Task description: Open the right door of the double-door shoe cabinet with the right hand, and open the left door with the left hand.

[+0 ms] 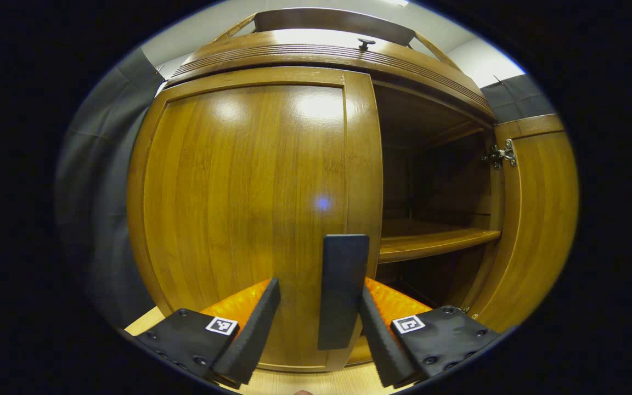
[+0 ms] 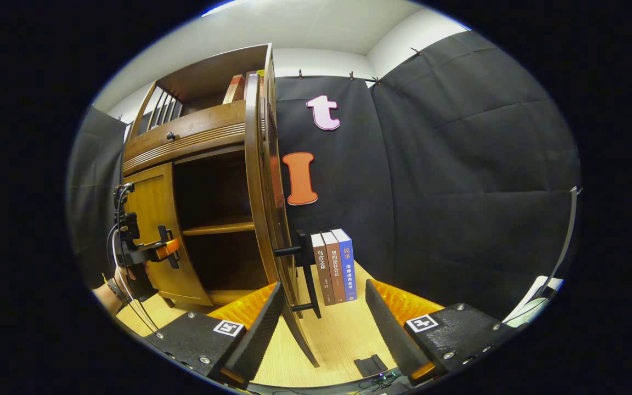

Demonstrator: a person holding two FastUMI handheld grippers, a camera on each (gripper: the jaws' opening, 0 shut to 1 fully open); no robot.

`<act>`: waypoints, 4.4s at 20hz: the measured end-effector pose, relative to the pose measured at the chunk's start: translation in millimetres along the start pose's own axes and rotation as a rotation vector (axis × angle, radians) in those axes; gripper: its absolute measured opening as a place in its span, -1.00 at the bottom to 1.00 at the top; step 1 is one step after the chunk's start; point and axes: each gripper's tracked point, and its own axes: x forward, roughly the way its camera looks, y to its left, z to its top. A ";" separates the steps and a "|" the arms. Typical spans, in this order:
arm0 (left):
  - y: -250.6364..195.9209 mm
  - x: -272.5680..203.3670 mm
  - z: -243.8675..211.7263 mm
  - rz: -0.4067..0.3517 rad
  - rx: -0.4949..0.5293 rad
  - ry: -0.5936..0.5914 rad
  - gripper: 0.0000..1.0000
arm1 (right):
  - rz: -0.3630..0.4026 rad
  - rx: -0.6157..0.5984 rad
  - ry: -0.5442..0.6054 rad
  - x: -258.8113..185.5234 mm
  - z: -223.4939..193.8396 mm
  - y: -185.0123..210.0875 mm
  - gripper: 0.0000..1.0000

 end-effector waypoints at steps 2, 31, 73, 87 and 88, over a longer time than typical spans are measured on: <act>-11.5 0.9 0.2 -0.028 -0.017 -0.010 0.36 | 0.001 -0.002 0.002 -1.2 -1.2 2.8 0.84; 30.6 -145.0 10.8 0.029 0.037 -0.002 -0.28 | 0.005 -0.059 0.003 -15.6 14.5 29.6 0.84; 212.5 -362.8 49.7 0.237 0.041 -0.037 -0.78 | 0.124 -0.094 -0.074 -25.2 41.8 116.1 0.60; 109.8 -285.2 58.4 0.260 -0.033 -0.047 0.07 | 0.213 -0.124 -0.058 -11.7 8.7 129.1 1.00; 107.1 -283.0 56.8 0.260 -0.022 -0.045 0.19 | 0.220 -0.122 -0.058 -11.3 7.2 129.4 0.84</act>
